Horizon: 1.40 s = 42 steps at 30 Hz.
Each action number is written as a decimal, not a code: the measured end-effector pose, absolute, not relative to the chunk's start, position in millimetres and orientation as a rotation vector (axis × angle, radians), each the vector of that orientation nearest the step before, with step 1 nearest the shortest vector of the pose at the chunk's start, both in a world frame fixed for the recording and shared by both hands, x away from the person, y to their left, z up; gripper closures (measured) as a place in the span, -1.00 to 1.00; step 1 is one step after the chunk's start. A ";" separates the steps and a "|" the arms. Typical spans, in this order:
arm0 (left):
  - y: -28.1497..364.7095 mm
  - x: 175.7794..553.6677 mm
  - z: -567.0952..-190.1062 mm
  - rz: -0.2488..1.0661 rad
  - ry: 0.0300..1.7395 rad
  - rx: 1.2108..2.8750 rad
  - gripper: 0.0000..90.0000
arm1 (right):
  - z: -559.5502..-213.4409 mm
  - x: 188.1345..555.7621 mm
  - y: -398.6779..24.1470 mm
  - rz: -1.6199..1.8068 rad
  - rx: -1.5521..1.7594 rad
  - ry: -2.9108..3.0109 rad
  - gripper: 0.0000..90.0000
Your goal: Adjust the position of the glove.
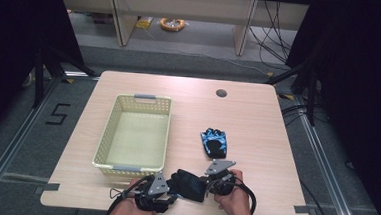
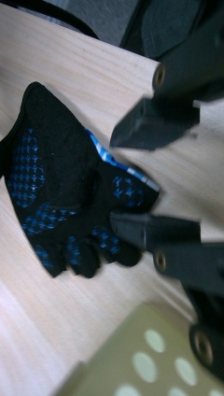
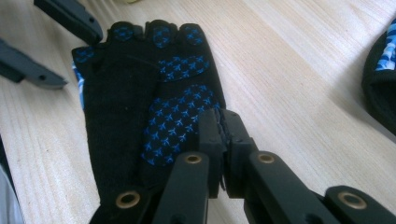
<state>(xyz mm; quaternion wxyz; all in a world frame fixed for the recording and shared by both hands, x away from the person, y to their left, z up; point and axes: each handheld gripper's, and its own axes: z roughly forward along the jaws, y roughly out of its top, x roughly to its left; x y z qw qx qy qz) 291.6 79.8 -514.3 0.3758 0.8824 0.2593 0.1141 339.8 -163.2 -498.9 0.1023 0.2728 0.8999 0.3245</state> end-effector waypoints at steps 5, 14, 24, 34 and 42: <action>77.2 290.8 -512.1 0.363 0.627 2.274 0.72 | -498.7 339.9 -163.0 0.963 0.809 2.656 0.97; 69.2 280.3 -504.9 0.344 0.586 2.249 0.82 | -490.9 339.5 -167.0 1.011 0.798 2.616 0.98; 37.4 279.1 -503.2 0.312 0.515 2.242 0.82 | -476.7 334.5 -189.0 0.972 0.840 2.574 0.98; 29.2 287.8 -513.4 0.299 0.507 2.264 0.75 | -488.1 344.1 -195.9 0.928 0.887 2.574 0.98; 29.4 285.9 -516.1 0.279 0.531 2.256 0.55 | -495.3 348.6 -196.4 0.918 0.941 2.569 0.83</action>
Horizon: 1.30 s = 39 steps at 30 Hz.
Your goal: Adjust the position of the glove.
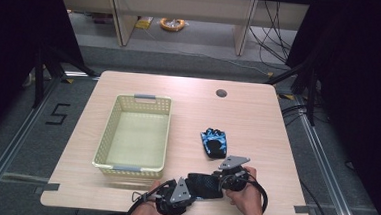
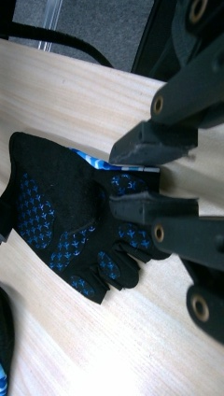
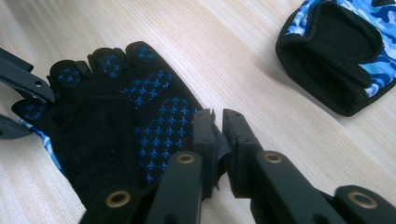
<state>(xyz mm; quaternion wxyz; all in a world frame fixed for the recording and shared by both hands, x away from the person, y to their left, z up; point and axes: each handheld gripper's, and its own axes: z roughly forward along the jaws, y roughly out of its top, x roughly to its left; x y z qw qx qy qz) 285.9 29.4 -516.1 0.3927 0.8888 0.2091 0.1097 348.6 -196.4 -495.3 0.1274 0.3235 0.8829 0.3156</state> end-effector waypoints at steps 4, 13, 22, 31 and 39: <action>32.5 284.3 -515.6 0.284 0.554 2.260 0.25 | -492.7 346.0 -197.6 0.921 1.013 2.551 0.54; 47.0 278.6 -505.5 0.245 0.591 2.217 -0.15 | -486.1 346.5 -207.4 1.003 1.117 2.418 0.03; 86.7 266.7 -502.0 0.206 0.680 2.175 -0.34 | -474.8 359.6 -217.6 1.124 1.236 2.231 -0.08; 105.9 265.6 -502.2 0.181 0.762 2.152 -0.37 | -471.2 391.6 -201.7 1.125 1.291 2.221 -0.18; 119.4 263.4 -506.7 0.168 0.804 2.129 -0.38 | -479.7 419.1 -176.6 1.068 1.267 2.244 -0.04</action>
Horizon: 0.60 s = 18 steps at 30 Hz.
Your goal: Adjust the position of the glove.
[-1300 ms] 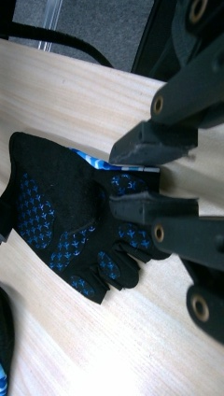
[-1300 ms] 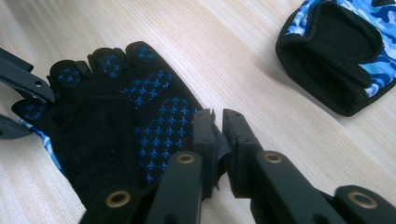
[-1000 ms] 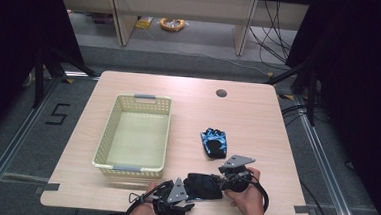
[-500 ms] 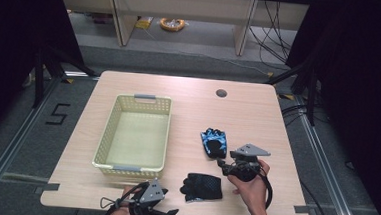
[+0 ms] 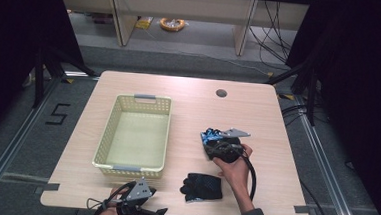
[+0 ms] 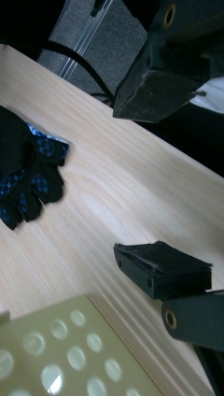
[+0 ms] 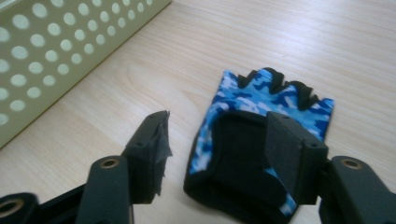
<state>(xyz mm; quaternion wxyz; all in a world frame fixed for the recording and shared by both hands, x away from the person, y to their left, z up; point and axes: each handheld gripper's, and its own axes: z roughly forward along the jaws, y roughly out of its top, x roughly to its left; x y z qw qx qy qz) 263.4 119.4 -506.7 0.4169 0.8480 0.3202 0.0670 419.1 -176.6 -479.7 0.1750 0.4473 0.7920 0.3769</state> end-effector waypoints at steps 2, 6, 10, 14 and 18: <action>124.8 264.9 -507.1 0.196 0.790 2.161 -0.38 | -483.3 423.0 -171.6 1.049 1.282 2.273 0.00; 129.7 264.3 -507.8 0.184 0.797 2.148 -0.39 | -489.7 430.0 -167.4 1.012 1.328 2.290 0.08; 131.9 263.7 -507.7 0.190 0.801 2.146 -0.39 | -492.3 433.6 -166.6 1.012 1.310 2.295 0.14; 131.7 264.2 -509.6 0.186 0.819 2.119 -0.40 | -500.8 439.7 -161.2 0.969 1.332 2.334 0.22; 131.0 264.2 -509.5 0.176 0.833 2.132 -0.40 | -502.2 442.0 -159.0 0.934 1.295 2.339 0.43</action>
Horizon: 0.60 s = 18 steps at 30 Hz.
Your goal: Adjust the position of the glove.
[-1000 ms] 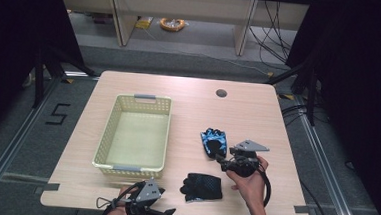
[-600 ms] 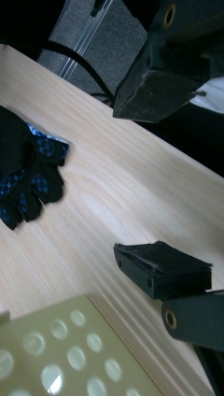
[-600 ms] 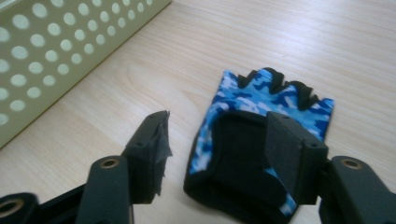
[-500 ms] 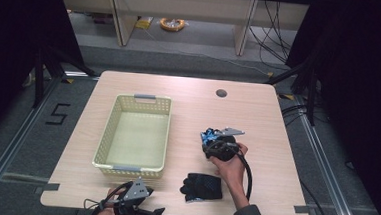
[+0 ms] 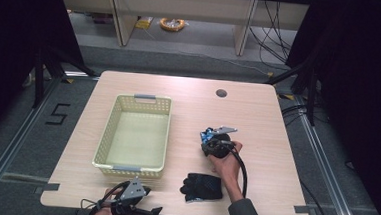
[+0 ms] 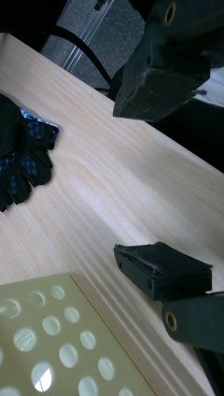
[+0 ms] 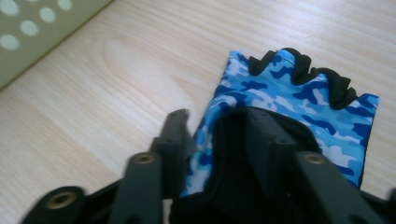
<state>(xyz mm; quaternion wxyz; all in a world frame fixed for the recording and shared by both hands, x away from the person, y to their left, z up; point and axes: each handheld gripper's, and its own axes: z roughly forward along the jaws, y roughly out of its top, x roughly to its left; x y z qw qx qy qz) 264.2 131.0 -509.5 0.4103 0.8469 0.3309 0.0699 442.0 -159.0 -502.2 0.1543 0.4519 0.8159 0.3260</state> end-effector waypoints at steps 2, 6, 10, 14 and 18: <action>131.6 264.5 -509.4 0.193 0.805 2.142 -0.40 | -508.6 445.8 -162.8 0.994 1.294 2.332 0.69; 131.3 264.4 -508.6 0.192 0.820 2.138 -0.40 | -510.4 447.8 -168.7 1.061 1.319 2.323 0.93; 131.7 265.1 -508.4 0.196 0.802 2.143 -0.40 | -509.4 447.0 -169.6 1.076 1.347 2.346 0.94; 131.4 264.4 -507.9 0.187 0.808 2.136 -0.40 | -505.0 446.1 -171.1 1.105 1.306 2.353 0.95; 132.9 265.7 -507.2 0.201 0.796 2.143 -0.40 | -486.8 442.1 -179.6 1.230 1.260 2.321 0.95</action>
